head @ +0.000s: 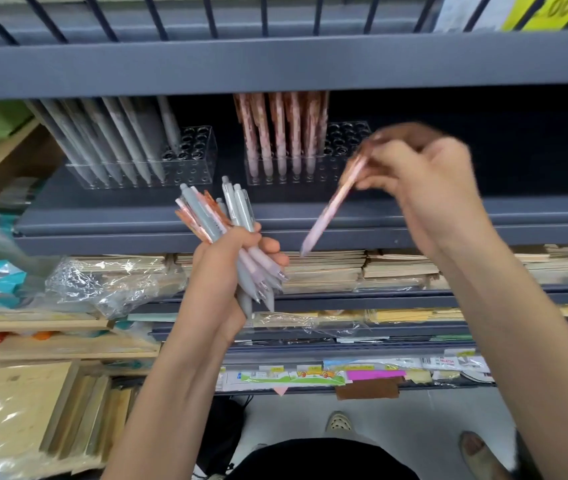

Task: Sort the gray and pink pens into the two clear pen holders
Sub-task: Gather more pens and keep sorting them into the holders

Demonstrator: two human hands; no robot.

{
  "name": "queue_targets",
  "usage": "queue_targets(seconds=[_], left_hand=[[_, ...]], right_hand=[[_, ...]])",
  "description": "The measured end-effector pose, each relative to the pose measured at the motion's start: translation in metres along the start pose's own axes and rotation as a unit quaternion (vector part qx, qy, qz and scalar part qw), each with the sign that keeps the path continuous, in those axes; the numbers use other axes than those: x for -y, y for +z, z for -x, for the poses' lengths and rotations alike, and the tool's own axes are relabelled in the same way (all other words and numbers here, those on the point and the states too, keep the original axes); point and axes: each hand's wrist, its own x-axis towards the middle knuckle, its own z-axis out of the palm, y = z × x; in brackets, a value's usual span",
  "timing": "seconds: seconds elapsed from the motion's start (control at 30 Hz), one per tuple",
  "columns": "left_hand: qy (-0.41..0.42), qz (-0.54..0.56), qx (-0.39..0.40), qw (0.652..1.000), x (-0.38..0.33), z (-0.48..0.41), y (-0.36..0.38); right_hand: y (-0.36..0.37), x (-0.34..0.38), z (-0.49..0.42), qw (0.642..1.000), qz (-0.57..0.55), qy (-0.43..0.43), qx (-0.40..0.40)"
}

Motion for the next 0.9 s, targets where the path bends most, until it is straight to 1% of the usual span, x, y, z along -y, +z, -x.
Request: queue_targets(seconds=[0.07,0.13,0.17,0.23,0.33,0.47,0.57,0.6,0.63,0.67,0.7,0.73,0.9], left_hand=[[0.015,-0.020,0.011,1.000,0.000,0.002,0.001],[0.026,-0.033,0.022,0.999,0.001,0.003,0.002],[0.030,-0.037,0.026,0.999,0.001,0.004,0.003],[0.033,-0.043,0.031,0.998,0.001,0.005,0.005],[0.041,-0.059,0.039,0.997,0.001,0.008,0.006],[0.042,-0.065,0.025,0.997,0.000,0.009,0.003],[0.043,-0.064,0.021,0.997,0.000,0.010,0.000],[0.043,-0.059,0.019,0.997,0.000,0.010,-0.001],[0.042,-0.055,0.018,0.997,-0.001,0.010,-0.002],[0.039,-0.051,0.016,0.998,-0.001,0.010,-0.003],[0.037,-0.048,0.014,0.998,-0.001,0.010,-0.004],[0.035,-0.045,0.009,0.998,-0.001,0.010,-0.005],[0.010,-0.029,-0.031,0.999,-0.001,0.010,-0.015]], right_hand=[[-0.010,0.003,-0.010,0.992,-0.059,-0.045,-0.099],[-0.018,0.004,-0.019,0.978,-0.087,-0.089,-0.170],[-0.020,0.004,-0.022,0.971,-0.092,-0.110,-0.191],[-0.020,0.004,-0.026,0.964,-0.093,-0.142,-0.205],[-0.015,0.003,-0.031,0.966,-0.080,-0.167,-0.180],[-0.004,0.002,-0.041,0.971,0.022,-0.177,-0.158],[0.004,0.003,-0.054,0.977,0.057,-0.157,-0.133],[0.005,0.003,-0.060,0.976,0.110,-0.144,-0.123],[0.007,0.003,-0.065,0.963,0.204,-0.134,-0.114],[0.008,0.002,-0.070,0.949,0.275,-0.124,-0.091],[0.011,0.002,-0.073,0.939,0.311,-0.127,-0.079],[0.014,0.003,-0.075,0.936,0.326,-0.117,-0.061],[0.023,0.005,-0.079,0.930,0.356,-0.068,-0.058]])
